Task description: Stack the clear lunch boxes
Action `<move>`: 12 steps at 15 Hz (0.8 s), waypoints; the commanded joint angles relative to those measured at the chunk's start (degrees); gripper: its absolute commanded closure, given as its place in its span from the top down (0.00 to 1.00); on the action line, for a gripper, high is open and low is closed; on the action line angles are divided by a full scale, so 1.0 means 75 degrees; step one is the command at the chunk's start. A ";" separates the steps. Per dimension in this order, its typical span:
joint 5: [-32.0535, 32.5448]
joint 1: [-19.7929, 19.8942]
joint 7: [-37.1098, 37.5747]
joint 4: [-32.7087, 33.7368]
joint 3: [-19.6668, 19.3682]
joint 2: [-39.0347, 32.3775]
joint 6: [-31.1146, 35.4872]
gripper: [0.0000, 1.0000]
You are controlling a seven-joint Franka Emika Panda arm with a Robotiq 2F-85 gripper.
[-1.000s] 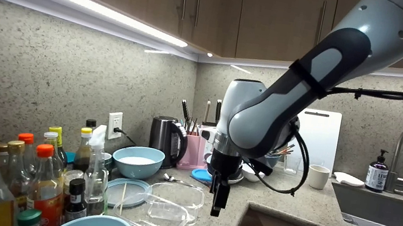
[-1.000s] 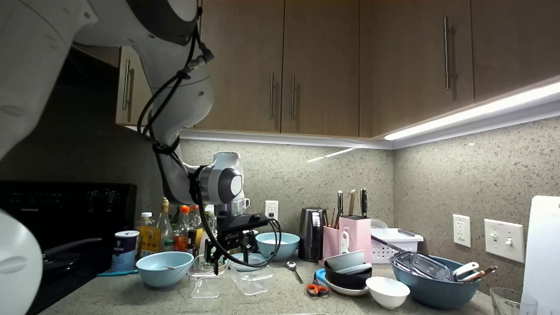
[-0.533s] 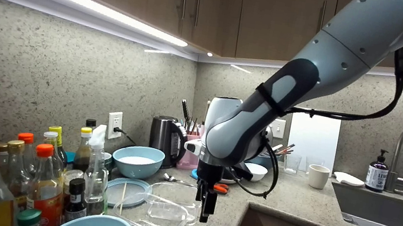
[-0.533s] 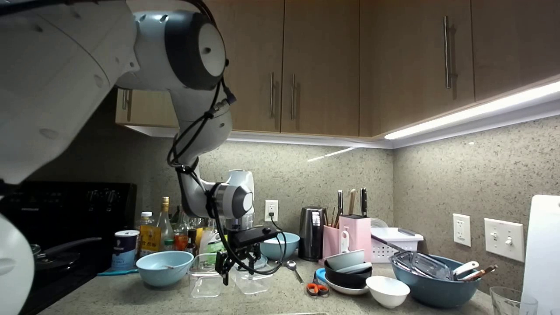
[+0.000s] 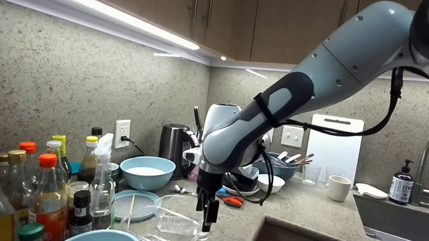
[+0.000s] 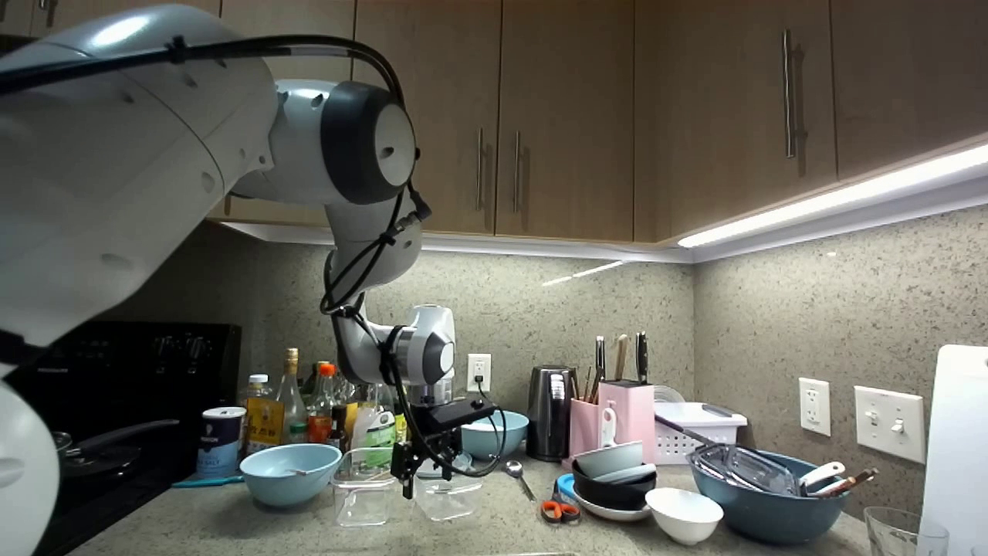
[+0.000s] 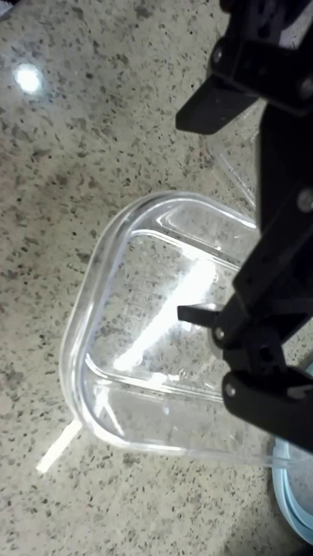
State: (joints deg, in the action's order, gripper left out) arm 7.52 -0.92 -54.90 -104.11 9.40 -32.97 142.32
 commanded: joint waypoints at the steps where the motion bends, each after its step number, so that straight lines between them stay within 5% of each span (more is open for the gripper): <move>1: -0.0136 0.0160 -0.0379 0.0263 0.0221 -0.0342 -0.0511 1.00; 2: -0.0118 0.0154 -0.0336 0.0321 0.0197 -0.0458 -0.0632 0.97; 3: -0.0109 0.0151 -0.0313 0.0370 0.0184 -0.0543 -0.0752 0.73; 5: -0.0076 0.0158 -0.0316 0.0433 0.0171 -0.0667 -0.0874 0.68; 12: 0.0123 0.0007 -0.0054 0.0414 0.0038 -0.0559 -0.0648 0.22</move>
State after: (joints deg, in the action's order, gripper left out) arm 7.56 -0.73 -54.91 -100.24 9.74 -38.12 137.18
